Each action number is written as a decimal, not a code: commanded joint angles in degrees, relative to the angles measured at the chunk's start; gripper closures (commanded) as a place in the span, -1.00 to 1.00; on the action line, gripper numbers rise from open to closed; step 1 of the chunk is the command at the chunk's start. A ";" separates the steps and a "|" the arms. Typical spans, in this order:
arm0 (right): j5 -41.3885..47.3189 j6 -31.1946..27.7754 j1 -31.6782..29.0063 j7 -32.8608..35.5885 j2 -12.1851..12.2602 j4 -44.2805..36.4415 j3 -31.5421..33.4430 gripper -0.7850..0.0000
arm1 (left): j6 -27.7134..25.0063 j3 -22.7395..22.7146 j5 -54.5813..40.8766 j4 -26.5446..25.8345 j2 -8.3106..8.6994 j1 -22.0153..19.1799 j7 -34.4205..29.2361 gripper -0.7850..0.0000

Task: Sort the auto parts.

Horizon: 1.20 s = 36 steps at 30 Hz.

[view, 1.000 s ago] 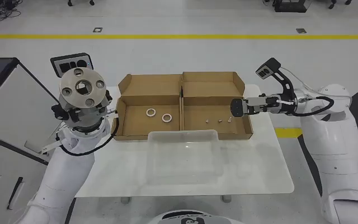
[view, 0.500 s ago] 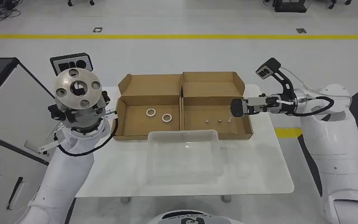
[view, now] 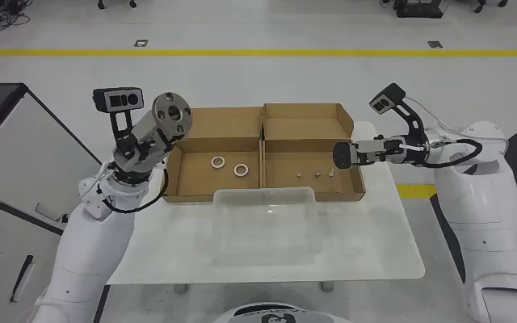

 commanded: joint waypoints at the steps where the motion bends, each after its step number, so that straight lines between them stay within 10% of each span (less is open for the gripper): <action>1: 0.00 0.00 0.00 0.00 0.00 0.00 0.00 -1.00 | 0.58 -0.77 2.79 0.93 -0.05 -0.21 1.83 1.00; 16: 0.00 0.00 0.00 0.00 0.00 0.00 0.00 -1.00 | 7.70 -3.09 42.01 8.01 0.15 -4.79 13.16 1.00; 36: 0.00 0.00 0.00 0.00 0.00 0.00 0.00 -1.00 | 13.97 -2.04 72.72 10.23 1.63 -5.72 4.84 1.00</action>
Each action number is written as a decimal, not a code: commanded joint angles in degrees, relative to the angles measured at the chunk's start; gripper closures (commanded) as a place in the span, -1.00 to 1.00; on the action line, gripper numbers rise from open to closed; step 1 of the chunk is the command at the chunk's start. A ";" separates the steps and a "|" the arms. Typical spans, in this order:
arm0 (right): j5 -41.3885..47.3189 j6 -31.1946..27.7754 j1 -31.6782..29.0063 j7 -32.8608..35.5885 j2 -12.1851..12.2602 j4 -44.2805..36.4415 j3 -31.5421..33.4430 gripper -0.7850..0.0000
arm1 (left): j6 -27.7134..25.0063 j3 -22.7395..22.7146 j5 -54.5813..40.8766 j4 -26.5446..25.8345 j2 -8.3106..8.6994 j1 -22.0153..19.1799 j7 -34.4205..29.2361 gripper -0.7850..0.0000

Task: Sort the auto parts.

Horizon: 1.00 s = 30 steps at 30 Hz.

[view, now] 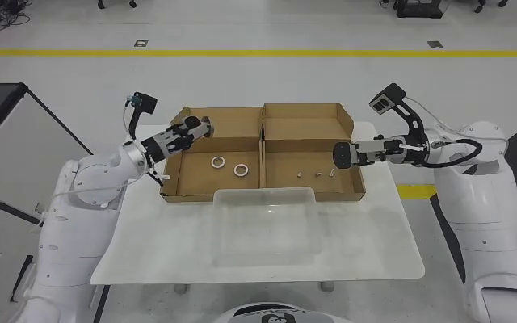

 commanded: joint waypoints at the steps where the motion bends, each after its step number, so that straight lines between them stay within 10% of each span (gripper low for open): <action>1: 0.00 0.00 0.00 0.00 0.00 0.00 0.00 -1.00 | 0.00 1.25 2.72 1.18 0.09 -1.54 -2.33 1.00; 30: 0.00 0.00 0.00 0.00 0.00 0.00 0.00 -1.00 | -7.68 21.73 29.70 21.80 -1.27 -19.56 -14.31 1.00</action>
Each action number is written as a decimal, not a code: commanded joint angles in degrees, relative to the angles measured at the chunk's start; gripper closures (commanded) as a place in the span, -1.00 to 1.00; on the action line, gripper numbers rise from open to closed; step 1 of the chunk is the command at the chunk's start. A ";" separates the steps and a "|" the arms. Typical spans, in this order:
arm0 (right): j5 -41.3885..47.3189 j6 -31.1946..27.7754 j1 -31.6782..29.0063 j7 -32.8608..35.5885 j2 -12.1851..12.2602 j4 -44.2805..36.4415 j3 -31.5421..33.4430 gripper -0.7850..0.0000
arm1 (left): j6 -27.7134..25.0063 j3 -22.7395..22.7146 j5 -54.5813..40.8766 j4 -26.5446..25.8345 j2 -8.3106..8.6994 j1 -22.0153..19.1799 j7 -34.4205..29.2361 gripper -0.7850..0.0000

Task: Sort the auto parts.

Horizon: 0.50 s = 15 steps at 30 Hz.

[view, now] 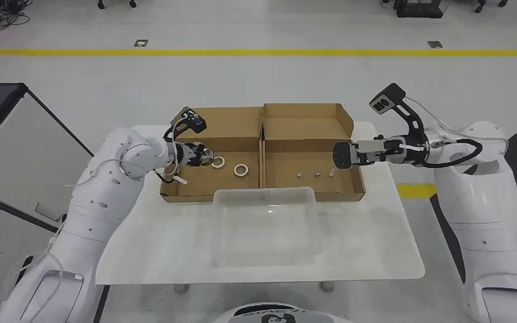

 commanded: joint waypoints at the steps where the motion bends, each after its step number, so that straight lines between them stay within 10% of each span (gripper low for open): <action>1: 0.00 0.00 0.00 0.00 0.00 0.00 0.00 -1.00 | -0.16 1.11 1.89 1.70 -0.17 -0.68 0.67 1.00; 15: 0.00 0.00 0.00 0.00 0.00 0.00 0.00 -1.00 | -0.75 8.52 8.11 11.11 -2.15 -5.62 2.39 1.00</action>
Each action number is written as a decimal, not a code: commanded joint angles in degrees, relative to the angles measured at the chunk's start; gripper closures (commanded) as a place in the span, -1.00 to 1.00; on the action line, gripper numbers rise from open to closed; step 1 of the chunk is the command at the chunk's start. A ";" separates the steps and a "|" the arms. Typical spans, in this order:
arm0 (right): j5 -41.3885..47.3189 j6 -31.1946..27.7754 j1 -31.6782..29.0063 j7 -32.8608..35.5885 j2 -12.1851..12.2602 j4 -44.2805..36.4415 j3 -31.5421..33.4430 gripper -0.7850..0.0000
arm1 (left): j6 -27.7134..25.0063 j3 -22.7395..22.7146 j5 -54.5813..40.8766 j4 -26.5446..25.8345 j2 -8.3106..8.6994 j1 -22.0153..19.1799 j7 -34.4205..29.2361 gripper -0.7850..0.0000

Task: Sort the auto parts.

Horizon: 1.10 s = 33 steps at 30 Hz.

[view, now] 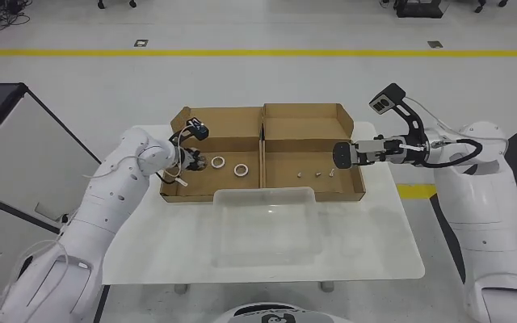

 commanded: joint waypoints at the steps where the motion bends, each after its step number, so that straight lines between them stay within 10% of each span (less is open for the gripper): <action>1: 0.00 0.00 0.00 0.00 0.00 0.00 0.00 -1.00 | -0.10 1.01 0.19 1.31 -0.35 -0.56 0.11 1.00; 24: 0.00 0.00 0.00 0.00 0.00 0.00 0.00 -1.00 | -0.61 6.07 1.51 9.77 -2.64 -3.47 2.10 1.00; 33: 0.00 0.00 0.00 0.00 0.00 0.00 0.00 -1.00 | -0.50 5.93 0.28 10.96 -2.89 -3.60 2.24 -0.25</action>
